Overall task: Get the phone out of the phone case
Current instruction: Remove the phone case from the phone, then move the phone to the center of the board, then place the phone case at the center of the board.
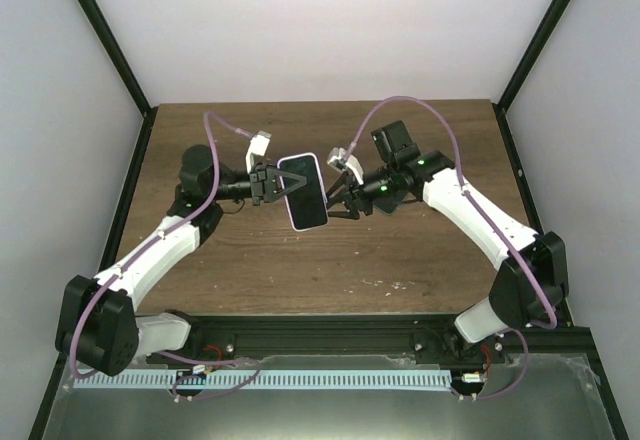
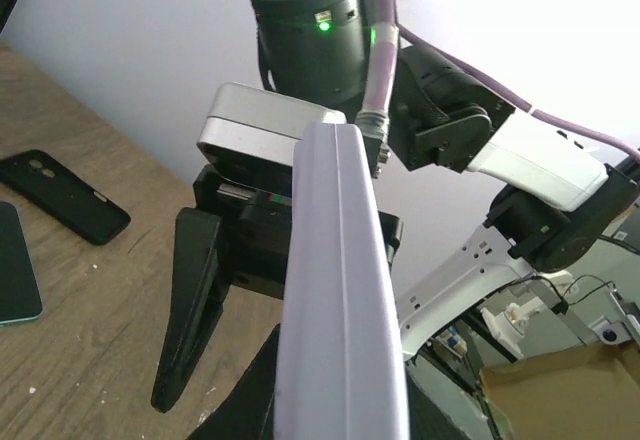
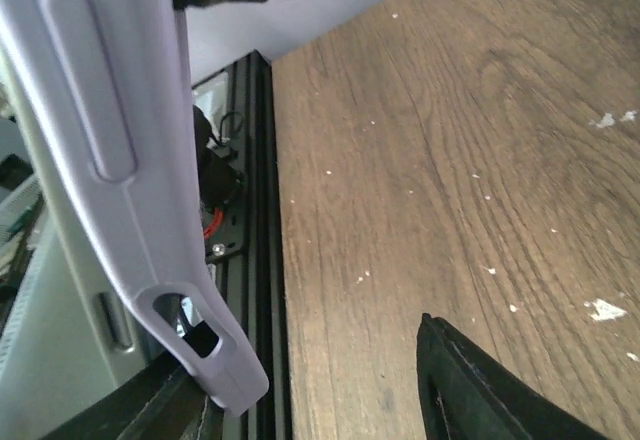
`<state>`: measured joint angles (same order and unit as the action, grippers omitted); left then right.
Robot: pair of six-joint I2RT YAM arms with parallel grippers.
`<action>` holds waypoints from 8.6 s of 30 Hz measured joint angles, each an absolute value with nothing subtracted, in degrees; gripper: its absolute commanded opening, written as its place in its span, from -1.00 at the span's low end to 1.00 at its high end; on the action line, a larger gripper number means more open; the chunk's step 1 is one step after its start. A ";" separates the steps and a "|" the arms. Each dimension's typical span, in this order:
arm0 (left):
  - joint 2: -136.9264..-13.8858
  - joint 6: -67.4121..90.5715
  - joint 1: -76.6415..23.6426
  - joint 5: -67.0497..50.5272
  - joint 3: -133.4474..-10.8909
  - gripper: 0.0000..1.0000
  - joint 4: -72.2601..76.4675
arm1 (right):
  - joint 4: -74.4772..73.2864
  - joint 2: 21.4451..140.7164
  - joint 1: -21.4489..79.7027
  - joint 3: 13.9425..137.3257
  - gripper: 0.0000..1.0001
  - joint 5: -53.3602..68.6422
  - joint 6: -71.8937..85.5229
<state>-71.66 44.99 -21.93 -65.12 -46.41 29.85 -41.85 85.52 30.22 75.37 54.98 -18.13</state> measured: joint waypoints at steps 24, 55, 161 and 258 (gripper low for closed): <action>-73.30 40.21 -25.58 -57.76 -49.41 -1.00 25.47 | -30.46 87.68 27.03 72.36 -0.99 73.41 -5.80; -65.60 32.18 -56.66 11.68 -36.80 0.15 -8.60 | -25.82 83.79 27.51 51.33 -0.99 32.08 22.98; -86.54 29.58 -67.09 38.28 -51.64 -1.00 -14.39 | -29.74 93.08 29.91 61.12 -0.99 37.08 29.21; -82.74 16.12 -61.10 37.93 -51.16 -1.00 -17.52 | -44.56 103.72 -7.07 74.70 0.22 43.22 -16.14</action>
